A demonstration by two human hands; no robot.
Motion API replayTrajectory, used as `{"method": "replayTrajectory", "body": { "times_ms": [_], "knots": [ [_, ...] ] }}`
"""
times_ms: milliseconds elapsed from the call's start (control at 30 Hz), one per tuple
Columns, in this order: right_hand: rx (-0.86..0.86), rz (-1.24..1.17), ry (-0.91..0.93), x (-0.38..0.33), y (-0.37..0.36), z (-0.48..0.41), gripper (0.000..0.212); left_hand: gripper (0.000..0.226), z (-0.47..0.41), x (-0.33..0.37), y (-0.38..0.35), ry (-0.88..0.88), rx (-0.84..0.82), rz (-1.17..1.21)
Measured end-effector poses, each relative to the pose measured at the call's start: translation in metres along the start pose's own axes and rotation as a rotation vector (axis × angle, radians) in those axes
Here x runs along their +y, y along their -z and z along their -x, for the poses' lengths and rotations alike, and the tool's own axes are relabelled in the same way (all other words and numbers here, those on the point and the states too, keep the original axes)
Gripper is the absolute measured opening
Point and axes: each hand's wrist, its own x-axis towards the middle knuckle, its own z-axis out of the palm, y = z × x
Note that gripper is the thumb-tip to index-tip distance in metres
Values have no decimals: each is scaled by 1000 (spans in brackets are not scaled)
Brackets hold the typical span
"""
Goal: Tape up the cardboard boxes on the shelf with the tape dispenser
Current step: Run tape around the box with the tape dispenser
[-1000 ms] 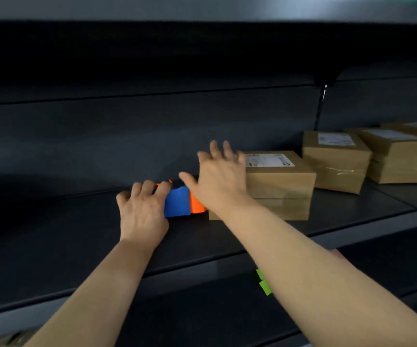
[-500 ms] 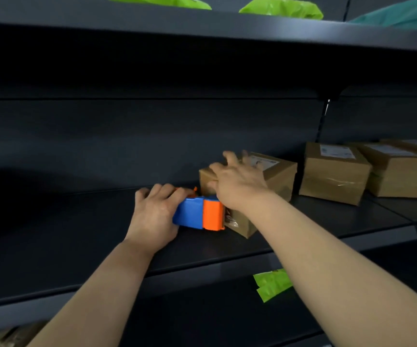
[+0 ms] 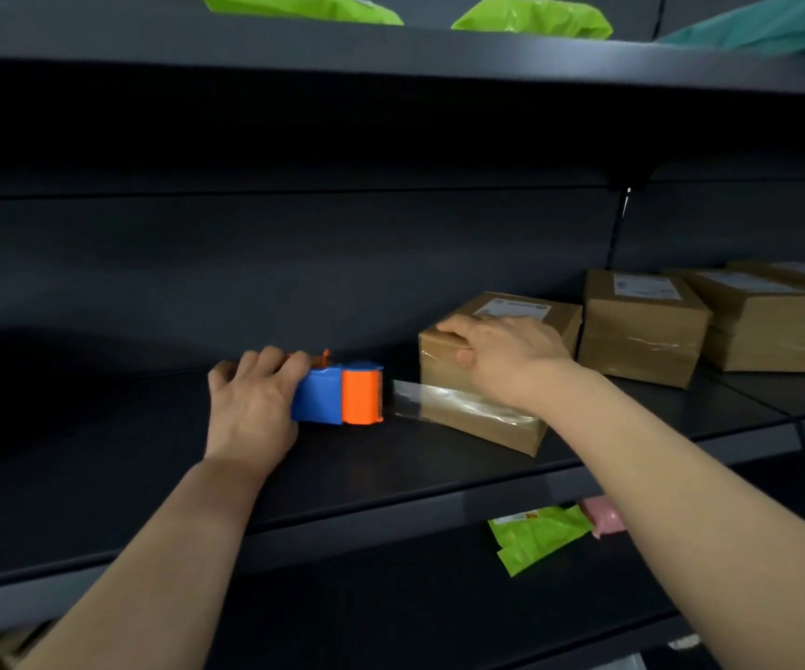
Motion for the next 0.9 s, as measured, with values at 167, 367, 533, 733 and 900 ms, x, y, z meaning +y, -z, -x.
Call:
{"method": "replayTrajectory", "body": {
  "times_ms": [167,367,533,733,900],
  "knots": [
    [-1,1,-18,9,1,4,41,67,1,-16,0,110,-30,-48],
    [-1,-6,-2,12,1,5,42,60,-1,-6,-2,90,68,-104],
    [16,17,22,13,1,5,42,58,-6,5,-1,84,37,-161],
    [68,42,69,13,-2,14,63,55,-17,25,8,48,-122,-307],
    [234,219,110,6,-21,21,97,46,-25,50,25,-54,-177,-425]
  ]
}}
